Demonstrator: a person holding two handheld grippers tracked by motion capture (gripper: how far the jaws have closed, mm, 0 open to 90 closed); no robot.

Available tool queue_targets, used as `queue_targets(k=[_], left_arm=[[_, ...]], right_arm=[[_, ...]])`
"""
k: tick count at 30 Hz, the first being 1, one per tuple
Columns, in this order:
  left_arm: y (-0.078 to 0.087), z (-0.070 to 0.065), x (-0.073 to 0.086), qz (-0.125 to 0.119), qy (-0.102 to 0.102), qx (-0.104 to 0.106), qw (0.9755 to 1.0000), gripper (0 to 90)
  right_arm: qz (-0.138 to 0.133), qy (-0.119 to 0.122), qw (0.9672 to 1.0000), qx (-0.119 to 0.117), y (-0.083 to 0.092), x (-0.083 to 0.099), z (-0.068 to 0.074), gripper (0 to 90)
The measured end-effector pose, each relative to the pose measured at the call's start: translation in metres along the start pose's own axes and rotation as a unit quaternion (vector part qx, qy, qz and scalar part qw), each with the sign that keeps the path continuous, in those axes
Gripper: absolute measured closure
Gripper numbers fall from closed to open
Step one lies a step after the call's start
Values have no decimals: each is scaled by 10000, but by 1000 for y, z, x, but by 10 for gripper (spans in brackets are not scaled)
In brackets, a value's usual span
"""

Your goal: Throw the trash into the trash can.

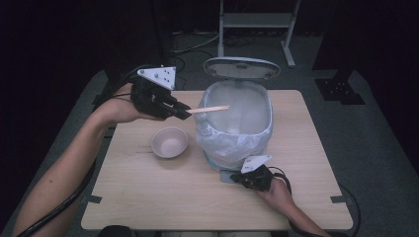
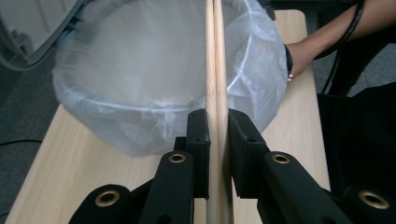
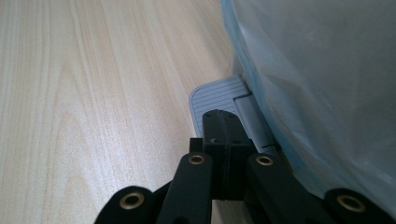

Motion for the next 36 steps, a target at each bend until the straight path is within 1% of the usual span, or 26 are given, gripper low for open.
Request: queue_targets(k=[8, 9, 10, 12, 15, 16, 22, 23, 25, 28, 36], left_arm=[[-7, 3, -11, 76, -53, 37, 9999, 797], [-10, 3, -14, 97, -70, 82, 9999, 797], [-10, 3, -14, 97, -70, 82, 9999, 797], [-14, 4, -20, 123, -114, 100, 9998, 797], [-15, 5, -24, 125, -124, 57, 9998, 797], [-18, 6, -28, 123, -141, 85, 9998, 797], [-26, 8, -36, 167, -175, 94, 9997, 797], [-27, 8, -37, 168, -183, 125, 9996, 797], [-30, 9, -39, 204, -196, 118, 9995, 797], [-32, 12, -42, 244, -154, 77, 9996, 797], [-35, 14, -52, 239, -148, 40, 9996, 797]], right_arm=[[2, 0, 10000, -4, 0, 0, 0, 899], [-6, 2, 10000, 0, 0, 0, 0, 899], [-6, 2, 10000, 0, 0, 0, 0, 899], [-16, -5, 10000, -7, 0, 0, 0, 899], [-34, -9, 10000, 0, 0, 0, 0, 899], [-30, -21, 10000, -7, 0, 0, 0, 899], [-36, -15, 10000, -7, 0, 0, 0, 899], [-35, -20, 10000, -7, 0, 0, 0, 899], [-39, -19, 10000, -8, 0, 1, 0, 899], [-28, -18, 10000, -11, 0, 0, 0, 899], [-39, 2, 10000, -9, 0, 1, 0, 899]])
Point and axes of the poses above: each handheld gripper's, and its own axes: y roughly backward along the jaws, x roughly out of its underside, z roughly to its left, the point moved 5 cm from there along -y, roughly forward along the jaws, and after that the axes turned 15 degrees about z, right-handed, at the moved point
